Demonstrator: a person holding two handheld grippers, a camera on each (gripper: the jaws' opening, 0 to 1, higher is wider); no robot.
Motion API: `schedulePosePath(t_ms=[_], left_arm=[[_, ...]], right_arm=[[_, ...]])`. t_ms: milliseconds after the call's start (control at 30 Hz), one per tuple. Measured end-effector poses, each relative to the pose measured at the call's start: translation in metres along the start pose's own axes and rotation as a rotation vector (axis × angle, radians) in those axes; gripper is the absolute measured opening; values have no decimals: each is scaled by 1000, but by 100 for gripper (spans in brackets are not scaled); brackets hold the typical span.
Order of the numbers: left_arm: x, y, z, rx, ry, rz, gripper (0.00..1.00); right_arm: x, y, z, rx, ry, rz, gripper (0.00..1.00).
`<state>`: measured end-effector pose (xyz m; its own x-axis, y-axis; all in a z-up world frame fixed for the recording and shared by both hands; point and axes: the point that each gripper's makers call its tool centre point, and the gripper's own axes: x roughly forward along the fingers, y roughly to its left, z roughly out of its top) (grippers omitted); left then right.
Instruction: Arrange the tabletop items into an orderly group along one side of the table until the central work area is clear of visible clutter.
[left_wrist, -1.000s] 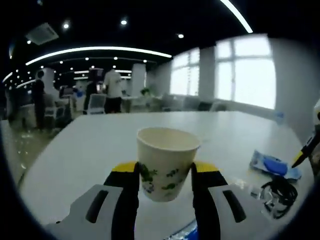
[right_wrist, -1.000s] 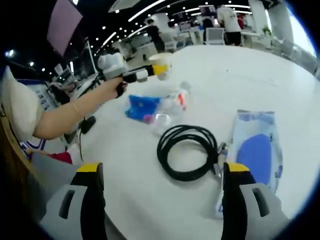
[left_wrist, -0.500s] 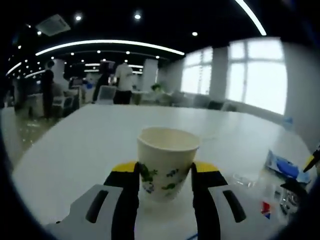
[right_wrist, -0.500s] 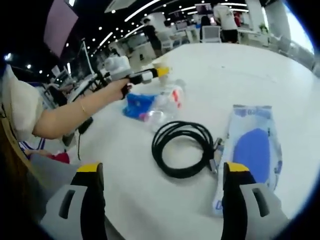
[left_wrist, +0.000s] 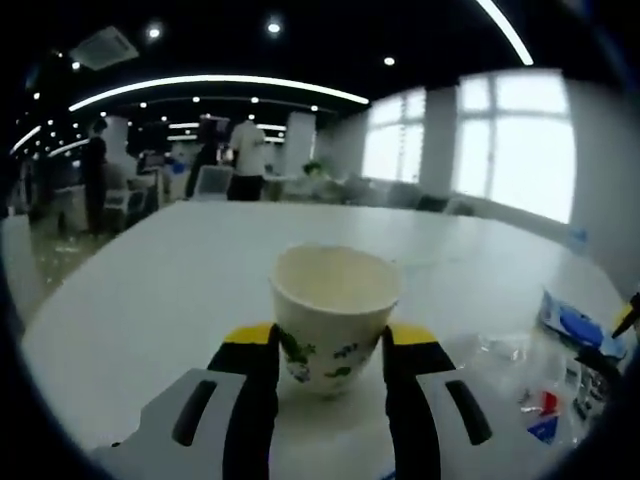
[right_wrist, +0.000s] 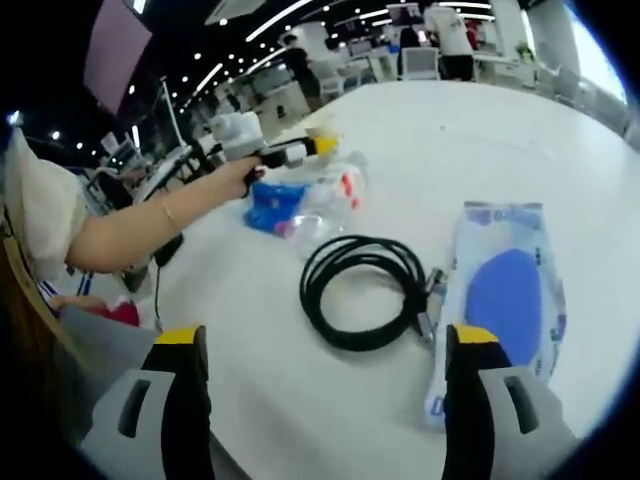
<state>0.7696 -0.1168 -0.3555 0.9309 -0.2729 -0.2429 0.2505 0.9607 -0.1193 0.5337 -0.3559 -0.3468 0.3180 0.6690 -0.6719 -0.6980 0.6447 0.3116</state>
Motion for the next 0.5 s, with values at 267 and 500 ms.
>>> schedulePosePath(t_ms=[267,500], left_arm=[[-1,2,-22,2,94,8,34],[-2,7,-7,-5,71,21,45]], right_arm=[[0,-1,-2,-1,9,-4,97],[0,-1,0,3,4,-2,98]])
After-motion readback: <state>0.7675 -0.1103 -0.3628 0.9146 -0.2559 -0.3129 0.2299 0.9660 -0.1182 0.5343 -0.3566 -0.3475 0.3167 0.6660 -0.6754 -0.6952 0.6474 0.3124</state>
